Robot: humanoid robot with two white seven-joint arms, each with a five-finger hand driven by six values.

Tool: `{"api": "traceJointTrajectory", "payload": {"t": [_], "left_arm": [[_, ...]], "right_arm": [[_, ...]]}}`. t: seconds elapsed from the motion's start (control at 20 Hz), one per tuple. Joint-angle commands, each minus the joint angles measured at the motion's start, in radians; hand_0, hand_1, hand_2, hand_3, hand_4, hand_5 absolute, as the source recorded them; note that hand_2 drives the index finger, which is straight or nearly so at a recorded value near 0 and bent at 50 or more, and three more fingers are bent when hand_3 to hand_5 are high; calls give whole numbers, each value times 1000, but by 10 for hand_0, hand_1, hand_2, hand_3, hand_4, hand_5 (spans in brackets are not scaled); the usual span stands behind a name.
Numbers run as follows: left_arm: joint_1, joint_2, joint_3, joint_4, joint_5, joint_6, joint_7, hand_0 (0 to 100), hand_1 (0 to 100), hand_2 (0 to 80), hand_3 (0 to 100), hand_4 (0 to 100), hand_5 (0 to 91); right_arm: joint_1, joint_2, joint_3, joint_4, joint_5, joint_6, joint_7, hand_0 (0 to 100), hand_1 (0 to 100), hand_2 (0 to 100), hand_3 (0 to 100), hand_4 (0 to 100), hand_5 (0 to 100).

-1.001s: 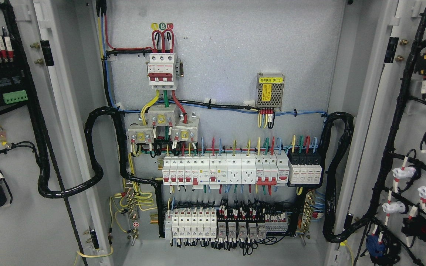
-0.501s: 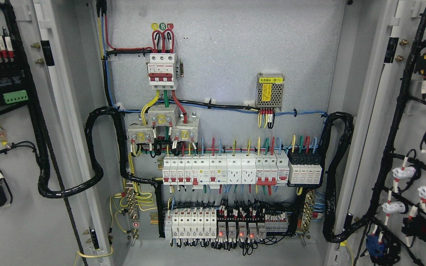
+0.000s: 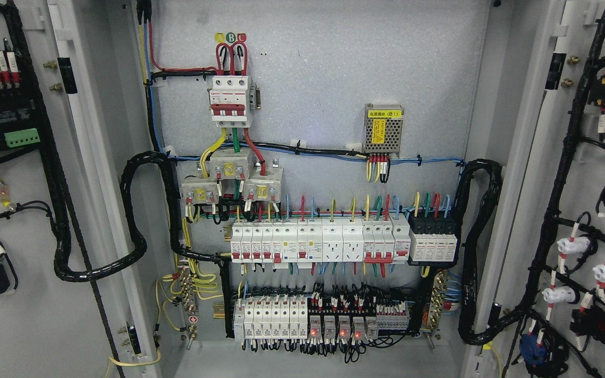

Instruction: Open door with both hands

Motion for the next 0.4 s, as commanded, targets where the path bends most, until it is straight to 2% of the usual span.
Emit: {"api": "traceJointTrajectory", "payload": {"t": [0.0,0.35], "left_arm": [[0,-40,-8,-27,-4,12,0,296,0,27,27,36,0],[-6,-42,58,-62,-4,35,0,296,0,27,27,38,0]], "right_arm": [[1,14,25,14,1,-3,1,218,0,0,0,0,0],[3,13,18,68,-1,-12,-1,218,0,0,0,0,0]]}}
